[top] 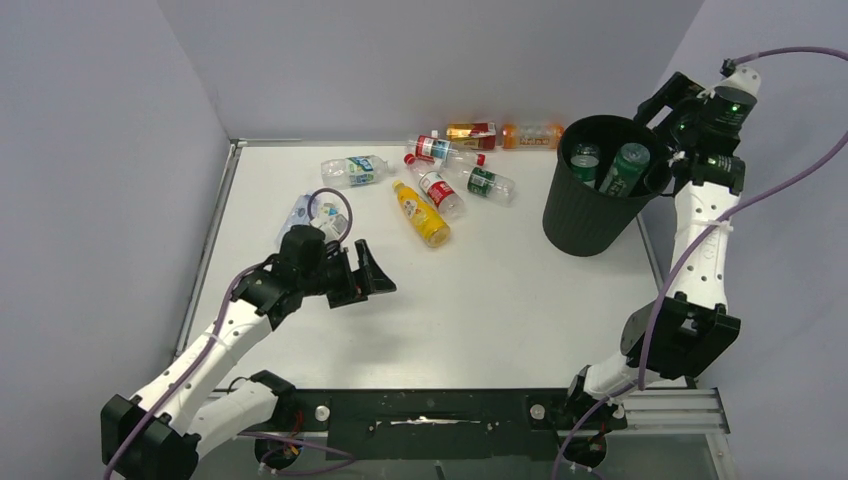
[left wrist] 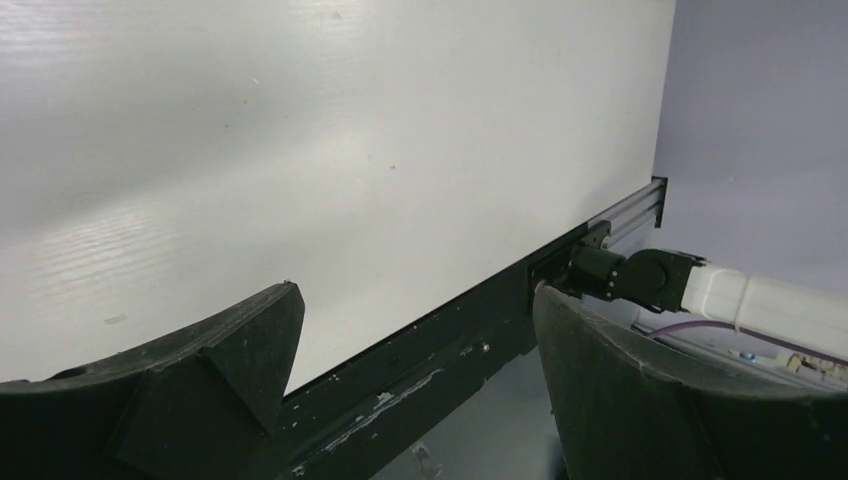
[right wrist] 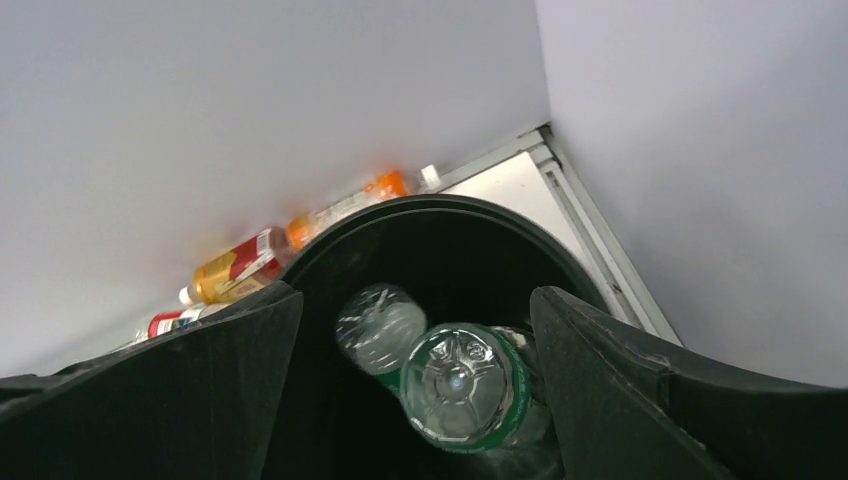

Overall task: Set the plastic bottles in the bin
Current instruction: Place the plastic bottle in the trash bin, then pick up the plastic bottle at the center of the board.

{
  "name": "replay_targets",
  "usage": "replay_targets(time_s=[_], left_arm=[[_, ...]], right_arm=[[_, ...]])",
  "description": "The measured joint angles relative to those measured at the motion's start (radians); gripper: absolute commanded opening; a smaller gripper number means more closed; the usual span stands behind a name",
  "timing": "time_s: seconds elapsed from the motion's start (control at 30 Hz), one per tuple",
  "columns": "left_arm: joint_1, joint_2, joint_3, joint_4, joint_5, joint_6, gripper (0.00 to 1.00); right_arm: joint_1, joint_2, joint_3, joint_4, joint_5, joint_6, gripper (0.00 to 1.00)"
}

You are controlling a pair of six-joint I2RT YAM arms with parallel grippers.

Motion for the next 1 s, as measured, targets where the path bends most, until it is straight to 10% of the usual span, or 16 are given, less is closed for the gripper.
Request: replay_targets(time_s=[0.47, 1.0], left_arm=[[0.268, 0.13, 0.188, -0.188, -0.15, 0.197, 0.86], [0.336, 0.31, 0.216, -0.16, -0.417, 0.344, 0.86]], right_arm=[[0.209, -0.04, 0.027, -0.053, 0.021, -0.061, 0.89], [0.59, -0.227, -0.243, -0.084, -0.024, -0.006, 0.89]])
